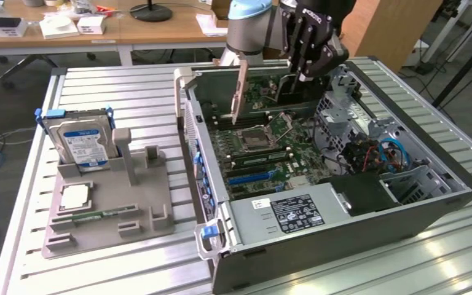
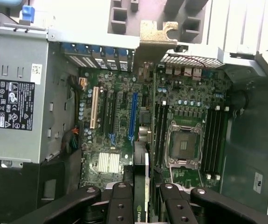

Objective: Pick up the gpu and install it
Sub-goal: 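Pick up the gpu and move the gpu toward the slot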

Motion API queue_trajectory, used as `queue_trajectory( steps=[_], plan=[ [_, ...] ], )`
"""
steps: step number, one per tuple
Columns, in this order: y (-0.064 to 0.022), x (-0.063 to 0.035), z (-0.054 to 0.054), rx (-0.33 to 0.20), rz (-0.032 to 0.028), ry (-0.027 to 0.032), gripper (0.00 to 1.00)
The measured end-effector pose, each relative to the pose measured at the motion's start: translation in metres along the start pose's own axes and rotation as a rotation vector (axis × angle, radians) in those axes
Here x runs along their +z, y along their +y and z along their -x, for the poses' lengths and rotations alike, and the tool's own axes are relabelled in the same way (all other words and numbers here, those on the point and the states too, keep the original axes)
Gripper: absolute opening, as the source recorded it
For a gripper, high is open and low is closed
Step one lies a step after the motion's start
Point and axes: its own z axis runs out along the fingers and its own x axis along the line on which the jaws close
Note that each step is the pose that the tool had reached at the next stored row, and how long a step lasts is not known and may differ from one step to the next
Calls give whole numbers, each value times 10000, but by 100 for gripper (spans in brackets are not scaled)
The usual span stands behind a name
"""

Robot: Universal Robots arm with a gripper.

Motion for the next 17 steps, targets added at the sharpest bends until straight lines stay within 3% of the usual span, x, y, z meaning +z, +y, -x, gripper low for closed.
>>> queue_trajectory(
  steps=[6,10,17],
  plan=[
    [0,29,-1,682,-13,-7,26],
    [0,49,-1,691,-16,-9,26],
    [-1,174,-4,690,-14,-7,26]
  ],
)
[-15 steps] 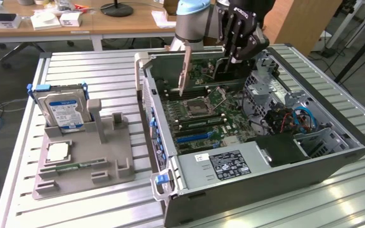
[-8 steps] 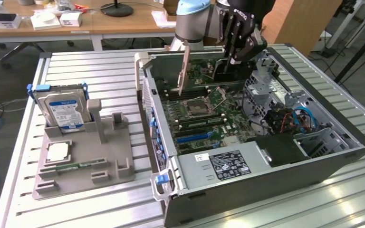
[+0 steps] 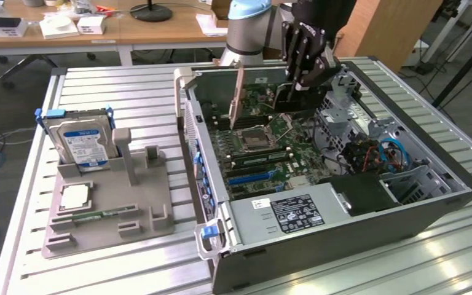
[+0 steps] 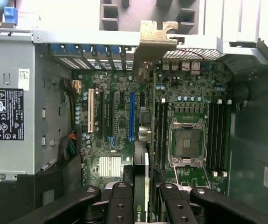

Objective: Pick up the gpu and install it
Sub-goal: 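Pick up the gpu and move the gpu toward the slot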

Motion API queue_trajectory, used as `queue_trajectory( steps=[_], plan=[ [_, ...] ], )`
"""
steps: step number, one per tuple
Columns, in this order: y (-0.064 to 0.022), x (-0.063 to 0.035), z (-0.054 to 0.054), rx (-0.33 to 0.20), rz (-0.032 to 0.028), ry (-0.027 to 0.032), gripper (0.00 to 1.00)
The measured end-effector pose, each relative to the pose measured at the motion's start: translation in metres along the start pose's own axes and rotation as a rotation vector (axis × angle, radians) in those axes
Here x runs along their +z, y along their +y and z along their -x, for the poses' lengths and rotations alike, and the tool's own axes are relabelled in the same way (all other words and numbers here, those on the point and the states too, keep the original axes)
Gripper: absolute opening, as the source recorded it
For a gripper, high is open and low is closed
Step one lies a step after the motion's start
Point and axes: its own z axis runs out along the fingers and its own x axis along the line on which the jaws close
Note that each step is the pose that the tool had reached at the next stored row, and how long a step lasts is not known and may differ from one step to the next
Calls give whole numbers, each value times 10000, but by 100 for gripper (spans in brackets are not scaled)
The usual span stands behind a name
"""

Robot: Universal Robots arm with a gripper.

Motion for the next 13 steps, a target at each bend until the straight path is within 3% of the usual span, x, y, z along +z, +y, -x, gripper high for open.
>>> queue_trajectory(
  steps=[13],
  plan=[
    [17,236,-5,-11,-13,1,26]
  ],
)
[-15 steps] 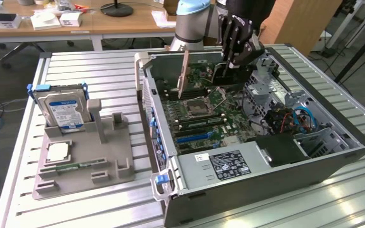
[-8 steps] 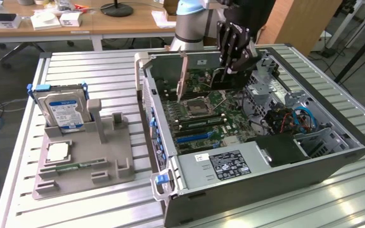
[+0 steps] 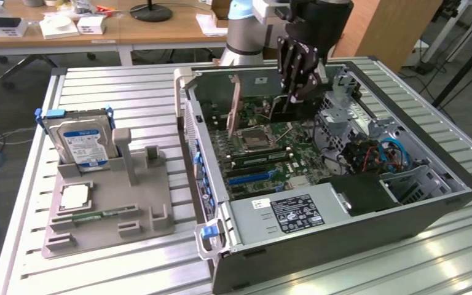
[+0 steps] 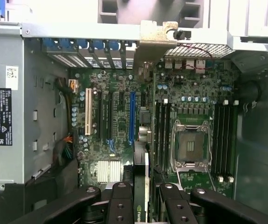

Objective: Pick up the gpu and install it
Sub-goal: 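Pick up the gpu and move the gpu toward the slot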

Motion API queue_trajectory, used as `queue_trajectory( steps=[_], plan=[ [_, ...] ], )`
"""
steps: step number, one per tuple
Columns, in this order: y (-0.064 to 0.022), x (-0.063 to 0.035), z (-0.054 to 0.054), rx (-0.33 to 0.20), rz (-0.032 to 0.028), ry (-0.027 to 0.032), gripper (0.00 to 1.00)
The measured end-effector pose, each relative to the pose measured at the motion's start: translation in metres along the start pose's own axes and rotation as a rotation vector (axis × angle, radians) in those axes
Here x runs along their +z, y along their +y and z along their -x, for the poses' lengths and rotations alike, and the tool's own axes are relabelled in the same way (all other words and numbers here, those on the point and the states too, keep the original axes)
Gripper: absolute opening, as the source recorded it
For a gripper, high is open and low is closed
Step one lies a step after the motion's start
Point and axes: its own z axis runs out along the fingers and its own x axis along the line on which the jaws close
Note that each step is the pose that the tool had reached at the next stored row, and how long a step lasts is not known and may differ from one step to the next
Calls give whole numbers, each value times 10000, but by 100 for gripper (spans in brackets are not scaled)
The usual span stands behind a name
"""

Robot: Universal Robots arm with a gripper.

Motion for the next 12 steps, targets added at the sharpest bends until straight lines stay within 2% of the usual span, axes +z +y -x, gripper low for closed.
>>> queue_trajectory(
  steps=[12],
  plan=[
    [5,218,-4,-11,-2,-1,26]
  ],
)
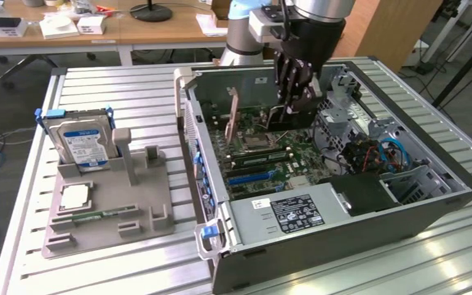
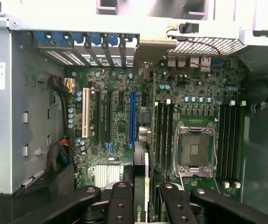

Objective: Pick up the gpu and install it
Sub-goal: 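Pick up the gpu and move the gpu toward the slot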

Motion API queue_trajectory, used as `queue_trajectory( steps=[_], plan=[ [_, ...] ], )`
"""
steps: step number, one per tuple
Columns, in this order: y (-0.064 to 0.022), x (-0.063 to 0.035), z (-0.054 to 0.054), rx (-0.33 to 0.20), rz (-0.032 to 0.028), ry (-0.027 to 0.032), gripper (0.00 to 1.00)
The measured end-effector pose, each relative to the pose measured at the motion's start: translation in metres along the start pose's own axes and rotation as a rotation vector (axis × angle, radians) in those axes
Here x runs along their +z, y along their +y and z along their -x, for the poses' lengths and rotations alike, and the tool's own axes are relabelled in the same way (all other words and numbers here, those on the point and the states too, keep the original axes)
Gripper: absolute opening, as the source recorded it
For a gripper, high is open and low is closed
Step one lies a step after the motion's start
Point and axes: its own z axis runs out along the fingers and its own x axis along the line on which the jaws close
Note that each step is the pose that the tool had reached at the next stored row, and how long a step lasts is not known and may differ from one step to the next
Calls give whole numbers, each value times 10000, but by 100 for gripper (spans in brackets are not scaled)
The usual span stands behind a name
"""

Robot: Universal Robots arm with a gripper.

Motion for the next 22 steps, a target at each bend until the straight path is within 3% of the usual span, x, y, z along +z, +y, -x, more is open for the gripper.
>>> queue_trajectory(
  steps=[22],
  plan=[
    [2,401,-8,-5,0,0,26]
  ],
)
